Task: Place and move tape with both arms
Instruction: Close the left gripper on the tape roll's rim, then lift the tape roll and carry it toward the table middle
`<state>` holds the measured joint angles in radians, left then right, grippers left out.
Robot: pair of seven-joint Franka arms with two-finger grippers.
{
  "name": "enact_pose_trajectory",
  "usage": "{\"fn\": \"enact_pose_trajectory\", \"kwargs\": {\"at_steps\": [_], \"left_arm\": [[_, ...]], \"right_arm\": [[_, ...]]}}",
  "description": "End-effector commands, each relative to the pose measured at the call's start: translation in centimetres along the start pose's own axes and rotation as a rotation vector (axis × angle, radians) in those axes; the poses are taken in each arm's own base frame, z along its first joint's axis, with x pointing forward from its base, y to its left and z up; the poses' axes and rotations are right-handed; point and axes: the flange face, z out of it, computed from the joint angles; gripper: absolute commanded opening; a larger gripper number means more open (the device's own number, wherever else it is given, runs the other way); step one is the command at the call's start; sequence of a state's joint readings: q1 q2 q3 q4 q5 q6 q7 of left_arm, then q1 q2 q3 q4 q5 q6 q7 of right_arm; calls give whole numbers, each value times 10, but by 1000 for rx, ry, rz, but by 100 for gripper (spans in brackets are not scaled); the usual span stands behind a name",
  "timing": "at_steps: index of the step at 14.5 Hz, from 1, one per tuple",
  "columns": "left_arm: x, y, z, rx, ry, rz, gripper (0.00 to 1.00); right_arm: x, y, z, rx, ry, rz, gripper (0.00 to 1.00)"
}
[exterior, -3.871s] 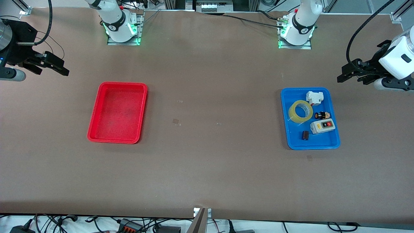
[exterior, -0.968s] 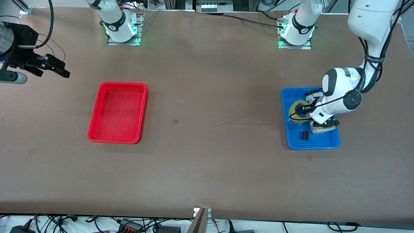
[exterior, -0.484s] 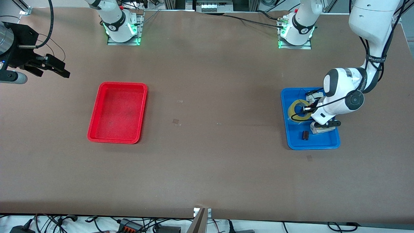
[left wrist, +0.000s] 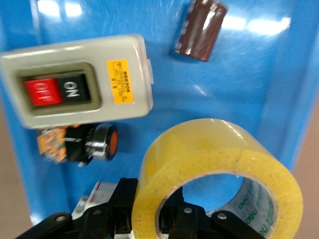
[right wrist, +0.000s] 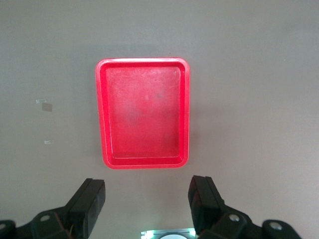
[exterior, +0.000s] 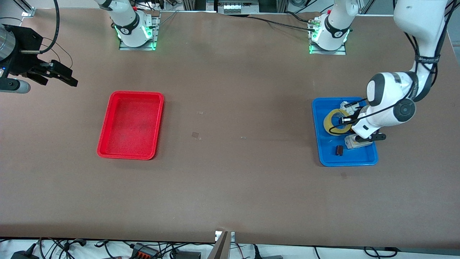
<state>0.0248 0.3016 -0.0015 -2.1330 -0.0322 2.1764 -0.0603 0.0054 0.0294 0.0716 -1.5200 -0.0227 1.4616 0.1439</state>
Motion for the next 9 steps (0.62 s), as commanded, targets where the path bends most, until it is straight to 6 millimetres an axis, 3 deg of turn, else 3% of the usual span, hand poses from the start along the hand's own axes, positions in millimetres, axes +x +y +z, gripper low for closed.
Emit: {"fn": "enact_pose_trajectory", "kwargs": {"at_steps": [1, 3, 5, 9], "left_arm": [[-29, 1, -76, 15, 20, 22, 5], [-43, 5, -120, 19, -15, 22, 5], [-46, 29, -151, 28, -37, 12, 5], [-55, 108, -150, 39, -24, -27, 5]], "right_arm": [[-1, 1, -5, 6, 9, -10, 98], [-1, 1, -5, 4, 9, -12, 98], [-1, 1, -5, 4, 9, -12, 98], [0, 1, -4, 4, 9, -10, 98]]}}
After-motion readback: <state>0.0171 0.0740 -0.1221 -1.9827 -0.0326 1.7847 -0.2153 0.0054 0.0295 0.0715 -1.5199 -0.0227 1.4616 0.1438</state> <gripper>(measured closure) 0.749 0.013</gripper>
